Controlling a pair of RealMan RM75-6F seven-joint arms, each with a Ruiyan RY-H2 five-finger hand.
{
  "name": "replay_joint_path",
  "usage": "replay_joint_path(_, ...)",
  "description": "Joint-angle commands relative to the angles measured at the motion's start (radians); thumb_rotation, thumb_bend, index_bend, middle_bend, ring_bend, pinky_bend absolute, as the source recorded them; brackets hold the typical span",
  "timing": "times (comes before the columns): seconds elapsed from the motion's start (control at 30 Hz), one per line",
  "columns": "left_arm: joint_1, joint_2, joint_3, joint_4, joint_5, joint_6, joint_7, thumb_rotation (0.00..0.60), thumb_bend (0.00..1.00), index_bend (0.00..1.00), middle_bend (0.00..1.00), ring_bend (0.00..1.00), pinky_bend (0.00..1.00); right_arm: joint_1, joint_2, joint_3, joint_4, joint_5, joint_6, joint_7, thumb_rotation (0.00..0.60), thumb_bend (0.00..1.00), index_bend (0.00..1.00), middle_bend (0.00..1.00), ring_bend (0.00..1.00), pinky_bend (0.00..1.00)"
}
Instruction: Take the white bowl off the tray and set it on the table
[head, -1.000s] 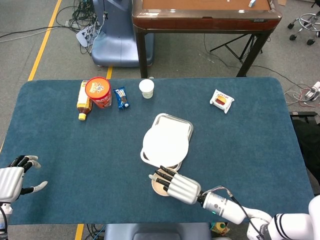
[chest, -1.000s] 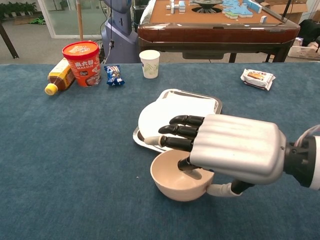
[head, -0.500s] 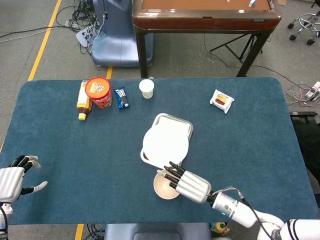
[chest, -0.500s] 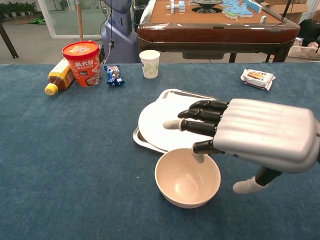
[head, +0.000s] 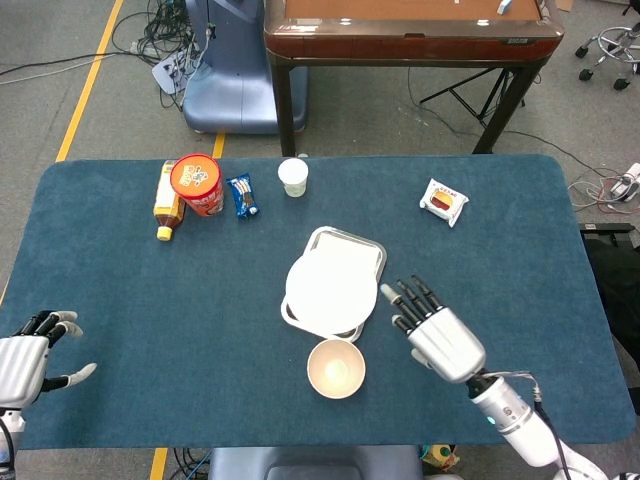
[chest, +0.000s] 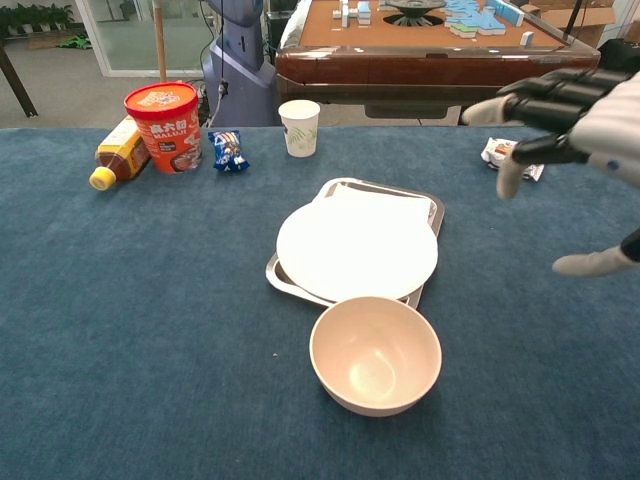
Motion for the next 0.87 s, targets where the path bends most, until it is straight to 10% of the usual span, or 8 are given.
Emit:
replay_joint_path(0.03,0.006,-0.004,0.004,0.001,0.022,0.022,-0.005,0.6,0.01,0.45,0.32,0.22,0.43,-0.085,0.035,0.028,-0.009,0.071,0.093,0.025,0.6,0.18,0.39,0.1,0.0,0.05)
replay_joint_path(0.87,-0.004,-0.037,0.01,0.021,0.034,0.003,0.042,0.6,0.01,0.45,0.32,0.22,0.43,-0.329,0.154,0.133,0.03,0.278,0.298,0.357,0.6,0.18,0.4,0.13,0.0,0.05)
